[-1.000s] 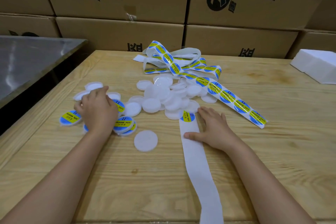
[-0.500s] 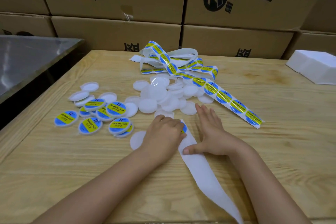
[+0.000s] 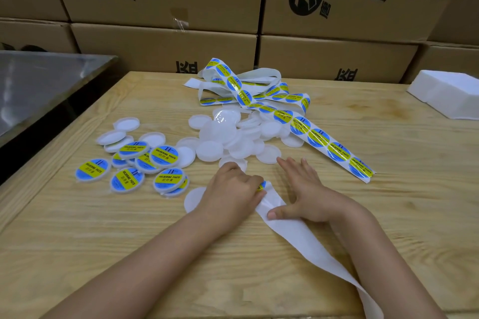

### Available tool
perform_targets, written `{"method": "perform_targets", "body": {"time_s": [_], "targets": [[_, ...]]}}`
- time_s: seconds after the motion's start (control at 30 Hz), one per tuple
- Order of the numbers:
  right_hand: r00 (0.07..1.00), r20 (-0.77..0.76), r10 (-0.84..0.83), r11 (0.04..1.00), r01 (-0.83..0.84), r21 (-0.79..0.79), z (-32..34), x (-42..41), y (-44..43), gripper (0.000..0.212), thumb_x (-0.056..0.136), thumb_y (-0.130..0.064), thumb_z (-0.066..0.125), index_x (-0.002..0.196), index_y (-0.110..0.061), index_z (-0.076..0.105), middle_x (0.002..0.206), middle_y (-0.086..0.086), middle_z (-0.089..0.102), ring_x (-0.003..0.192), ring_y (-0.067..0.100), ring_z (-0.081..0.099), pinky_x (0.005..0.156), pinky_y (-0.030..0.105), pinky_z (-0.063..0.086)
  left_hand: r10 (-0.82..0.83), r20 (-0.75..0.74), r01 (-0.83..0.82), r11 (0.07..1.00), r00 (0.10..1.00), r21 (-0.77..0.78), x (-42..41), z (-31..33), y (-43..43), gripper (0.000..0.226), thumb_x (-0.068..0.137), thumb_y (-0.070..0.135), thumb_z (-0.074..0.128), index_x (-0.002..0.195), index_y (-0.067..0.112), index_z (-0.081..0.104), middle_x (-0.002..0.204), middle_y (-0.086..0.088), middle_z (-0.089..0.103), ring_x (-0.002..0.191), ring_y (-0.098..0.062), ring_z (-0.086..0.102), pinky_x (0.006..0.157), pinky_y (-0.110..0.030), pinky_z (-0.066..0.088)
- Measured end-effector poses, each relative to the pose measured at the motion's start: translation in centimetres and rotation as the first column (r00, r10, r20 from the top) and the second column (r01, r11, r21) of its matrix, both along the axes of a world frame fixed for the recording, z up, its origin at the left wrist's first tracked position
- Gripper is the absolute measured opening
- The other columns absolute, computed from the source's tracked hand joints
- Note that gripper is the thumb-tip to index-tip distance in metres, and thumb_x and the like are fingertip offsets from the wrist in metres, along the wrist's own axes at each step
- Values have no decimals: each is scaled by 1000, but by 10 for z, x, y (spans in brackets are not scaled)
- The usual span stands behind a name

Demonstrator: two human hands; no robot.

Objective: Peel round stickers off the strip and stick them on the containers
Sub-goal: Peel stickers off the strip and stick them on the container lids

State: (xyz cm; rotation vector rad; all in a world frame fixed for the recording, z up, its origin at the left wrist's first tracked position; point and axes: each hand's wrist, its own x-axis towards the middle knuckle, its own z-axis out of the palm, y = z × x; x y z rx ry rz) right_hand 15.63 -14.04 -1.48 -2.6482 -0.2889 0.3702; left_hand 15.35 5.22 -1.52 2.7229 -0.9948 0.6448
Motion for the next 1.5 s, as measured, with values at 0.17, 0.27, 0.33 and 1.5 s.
{"method": "perform_targets", "body": {"time_s": [0.17, 0.27, 0.33, 1.5], "targets": [[998, 64, 22, 997, -26, 68, 2, -2, 1, 111, 62, -55, 78, 147, -35, 9, 157, -7, -2, 143, 18, -22, 117, 38, -1, -26, 121, 24, 999, 992, 21, -4, 4, -3, 2, 66, 11, 67, 65, 10, 68, 40, 1, 51, 40, -19, 50, 65, -25, 53], [997, 76, 15, 993, -24, 115, 5, -3, 1, 102, 62, -50, 81, 143, -32, 20, 152, -15, 11, 144, 17, -14, 117, 36, 5, -4, 73, 4, 1000, 997, 1, -3, 2, -2, 18, 53, -2, 72, 67, 6, 65, 39, -1, 47, 38, -21, 46, 62, -25, 51], [998, 68, 6, 994, -14, 106, 5, -3, -1, 102, 62, -49, 81, 142, -31, 20, 149, -16, 13, 144, 18, -12, 117, 36, 7, 11, 72, -10, 1000, 997, -15, -1, 0, 0, 23, 50, -6, 72, 69, 5, 65, 40, -2, 49, 39, -22, 47, 64, -25, 52], [594, 800, 85, 996, -28, -86, 38, -11, 76, 17, 67, -24, 81, 72, -13, 68, 72, 5, 59, 70, 28, 57, 63, 33, 34, 56, -381, -349, 540, 923, -766, 10, 2, 14, 8, 91, 28, 53, 84, 27, 53, 66, 9, 67, 63, -6, 60, 62, -27, 45]]}}
